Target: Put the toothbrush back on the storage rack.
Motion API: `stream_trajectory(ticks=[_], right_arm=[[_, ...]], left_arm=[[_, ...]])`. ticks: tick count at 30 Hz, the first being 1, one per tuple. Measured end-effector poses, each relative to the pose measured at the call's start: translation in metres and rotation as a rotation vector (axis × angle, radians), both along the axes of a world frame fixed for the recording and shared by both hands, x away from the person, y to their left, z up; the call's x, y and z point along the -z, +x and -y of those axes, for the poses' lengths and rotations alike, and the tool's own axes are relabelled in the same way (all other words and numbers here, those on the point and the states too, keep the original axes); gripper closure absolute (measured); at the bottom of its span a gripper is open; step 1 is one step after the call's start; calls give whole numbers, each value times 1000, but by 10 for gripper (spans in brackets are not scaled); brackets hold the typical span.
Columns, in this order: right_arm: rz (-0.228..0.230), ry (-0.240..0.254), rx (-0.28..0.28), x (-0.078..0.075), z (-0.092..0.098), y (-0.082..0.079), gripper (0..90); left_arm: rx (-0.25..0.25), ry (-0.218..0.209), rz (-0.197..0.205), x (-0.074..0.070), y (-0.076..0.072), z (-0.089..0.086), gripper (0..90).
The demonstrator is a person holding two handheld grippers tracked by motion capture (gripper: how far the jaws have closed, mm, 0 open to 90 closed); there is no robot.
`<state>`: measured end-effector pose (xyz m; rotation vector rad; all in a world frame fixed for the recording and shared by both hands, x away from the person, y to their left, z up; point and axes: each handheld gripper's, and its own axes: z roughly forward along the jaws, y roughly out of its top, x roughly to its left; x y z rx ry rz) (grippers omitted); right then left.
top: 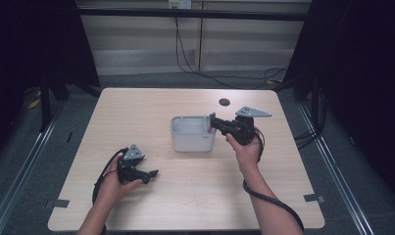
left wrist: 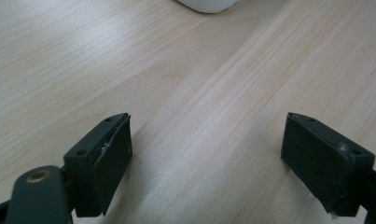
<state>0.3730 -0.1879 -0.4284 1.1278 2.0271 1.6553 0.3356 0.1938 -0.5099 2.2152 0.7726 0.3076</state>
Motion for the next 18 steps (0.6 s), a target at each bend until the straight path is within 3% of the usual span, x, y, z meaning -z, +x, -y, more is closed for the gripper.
stream_trajectory(ticks=[18], right_arm=[[7,-13,7,-1,5,-4,754]], left_arm=[[1,3,3,0,0,0,161]])
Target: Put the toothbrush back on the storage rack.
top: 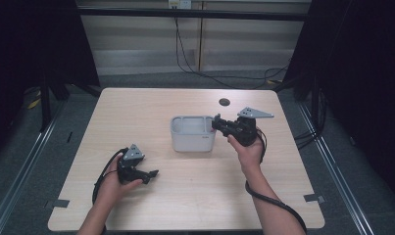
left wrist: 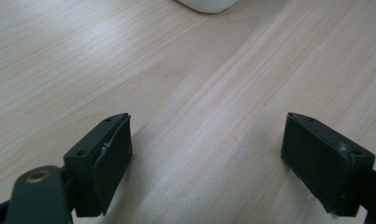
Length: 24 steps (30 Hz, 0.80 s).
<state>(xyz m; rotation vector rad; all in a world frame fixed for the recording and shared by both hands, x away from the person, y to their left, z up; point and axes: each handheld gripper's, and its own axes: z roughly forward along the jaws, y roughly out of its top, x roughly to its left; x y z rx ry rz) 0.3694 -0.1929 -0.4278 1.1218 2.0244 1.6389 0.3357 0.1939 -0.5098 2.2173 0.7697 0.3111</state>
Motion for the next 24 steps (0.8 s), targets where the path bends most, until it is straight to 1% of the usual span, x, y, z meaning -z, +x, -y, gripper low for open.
stream_trajectory(ticks=[3,7,19,24], right_arm=[[-1,-2,4,0,0,0,738],[-3,0,15,0,1,-1,694],[-12,-23,29,-2,5,-3,550],[-15,-53,33,-5,5,-4,473]], left_arm=[[-1,-1,-1,0,0,0,161],[-1,-2,-2,0,0,0,161],[-1,-2,-2,0,0,0,161],[-1,-3,-2,0,0,0,161]])
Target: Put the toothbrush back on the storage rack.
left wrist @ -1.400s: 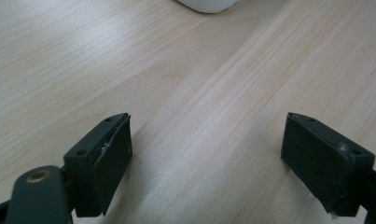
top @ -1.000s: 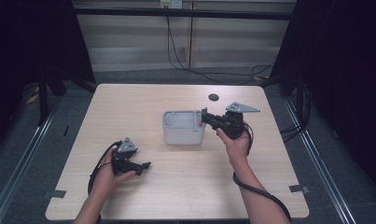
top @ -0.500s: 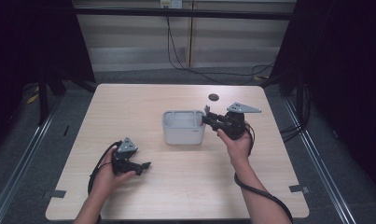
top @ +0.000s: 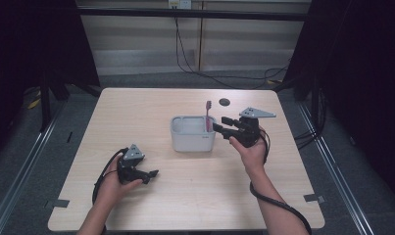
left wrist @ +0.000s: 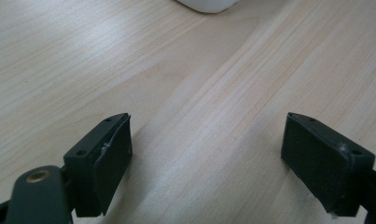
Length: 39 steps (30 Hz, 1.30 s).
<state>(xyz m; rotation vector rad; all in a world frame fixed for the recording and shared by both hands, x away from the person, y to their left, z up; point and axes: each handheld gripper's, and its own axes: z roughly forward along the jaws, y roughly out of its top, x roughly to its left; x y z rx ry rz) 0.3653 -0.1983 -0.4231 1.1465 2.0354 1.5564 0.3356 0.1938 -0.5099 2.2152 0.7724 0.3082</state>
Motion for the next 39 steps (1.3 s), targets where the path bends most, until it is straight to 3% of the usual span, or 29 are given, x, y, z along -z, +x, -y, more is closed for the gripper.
stream_trajectory(ticks=[12,20,39], right_arm=[[-9,-34,-11,-3,6,-4,336],[-17,-18,3,-6,16,-7,299],[-45,-71,-30,-4,24,-15,217]], left_arm=[[-2,0,0,0,0,0,160],[-3,0,0,0,0,0,161],[-3,0,0,0,0,0,160]])
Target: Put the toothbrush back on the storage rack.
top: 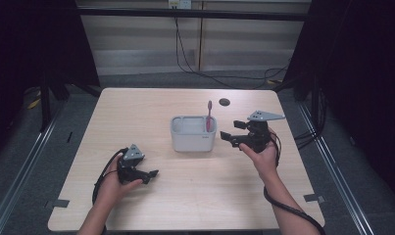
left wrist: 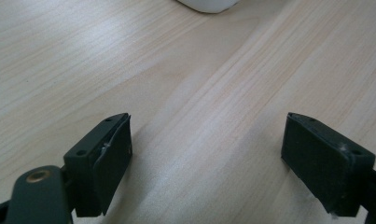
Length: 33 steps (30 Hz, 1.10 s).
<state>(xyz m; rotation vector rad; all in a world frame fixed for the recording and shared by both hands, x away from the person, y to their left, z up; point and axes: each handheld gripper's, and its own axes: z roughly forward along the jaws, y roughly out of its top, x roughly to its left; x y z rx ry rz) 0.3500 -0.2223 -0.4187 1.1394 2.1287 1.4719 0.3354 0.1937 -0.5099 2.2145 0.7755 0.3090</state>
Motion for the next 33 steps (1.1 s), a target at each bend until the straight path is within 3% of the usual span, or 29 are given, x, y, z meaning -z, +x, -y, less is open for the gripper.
stream_trajectory(ticks=[6,33], right_arm=[[-13,-7,-10,2,3,-3,207],[-71,-127,-75,23,16,-14,172]], left_arm=[[0,0,0,0,0,0,161],[1,3,4,0,0,0,160]])
